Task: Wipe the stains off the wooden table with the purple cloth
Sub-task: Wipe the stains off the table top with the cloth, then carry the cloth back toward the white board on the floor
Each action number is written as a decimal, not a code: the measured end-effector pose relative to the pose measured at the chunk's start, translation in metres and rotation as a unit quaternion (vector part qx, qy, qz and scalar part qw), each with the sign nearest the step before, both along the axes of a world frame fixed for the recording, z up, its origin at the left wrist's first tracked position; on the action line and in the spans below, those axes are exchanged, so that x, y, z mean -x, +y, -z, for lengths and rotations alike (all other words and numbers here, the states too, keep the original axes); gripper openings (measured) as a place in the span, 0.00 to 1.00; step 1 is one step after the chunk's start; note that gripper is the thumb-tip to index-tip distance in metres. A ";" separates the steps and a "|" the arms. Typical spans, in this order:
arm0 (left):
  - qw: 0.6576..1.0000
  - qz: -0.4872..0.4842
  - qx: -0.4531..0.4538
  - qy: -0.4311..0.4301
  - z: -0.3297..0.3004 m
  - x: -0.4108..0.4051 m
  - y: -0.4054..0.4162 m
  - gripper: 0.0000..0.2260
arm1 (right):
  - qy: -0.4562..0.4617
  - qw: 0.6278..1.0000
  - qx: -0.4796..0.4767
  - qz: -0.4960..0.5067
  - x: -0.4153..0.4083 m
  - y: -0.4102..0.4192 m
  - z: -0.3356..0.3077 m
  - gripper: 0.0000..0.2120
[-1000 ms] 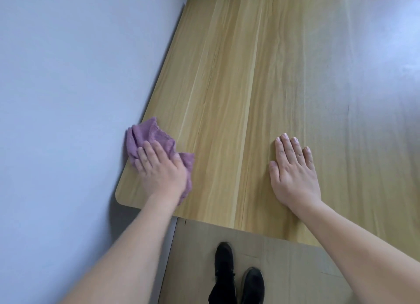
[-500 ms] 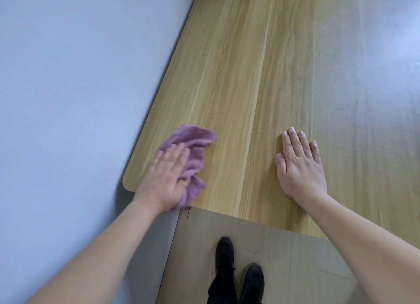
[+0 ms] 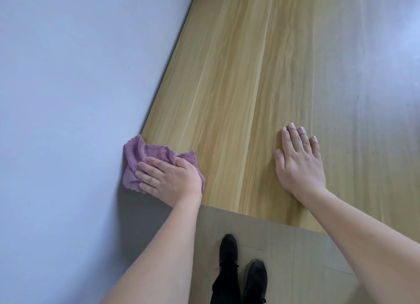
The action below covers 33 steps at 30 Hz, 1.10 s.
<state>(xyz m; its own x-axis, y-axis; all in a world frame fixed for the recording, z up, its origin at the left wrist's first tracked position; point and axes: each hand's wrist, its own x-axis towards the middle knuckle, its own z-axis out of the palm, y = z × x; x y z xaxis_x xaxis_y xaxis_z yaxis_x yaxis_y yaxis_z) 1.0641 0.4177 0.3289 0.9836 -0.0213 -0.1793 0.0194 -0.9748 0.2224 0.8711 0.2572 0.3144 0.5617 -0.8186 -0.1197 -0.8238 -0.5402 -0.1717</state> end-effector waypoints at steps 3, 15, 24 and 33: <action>0.998 0.067 0.001 -0.006 0.002 0.034 -0.008 0.32 | 0.003 1.000 -0.023 -0.003 -0.001 0.001 -0.001 0.29; 0.862 0.500 -0.040 0.078 -0.027 0.139 -0.010 0.29 | 0.077 0.976 -0.193 0.072 0.068 0.057 -0.072 0.29; 0.877 0.279 0.163 0.355 -0.111 0.093 -0.032 0.14 | 0.106 0.947 -0.291 0.089 0.084 0.059 -0.167 0.26; 0.871 0.267 0.191 0.367 -0.160 0.111 -0.081 0.10 | 0.056 0.945 -0.303 0.106 0.114 0.034 -0.191 0.28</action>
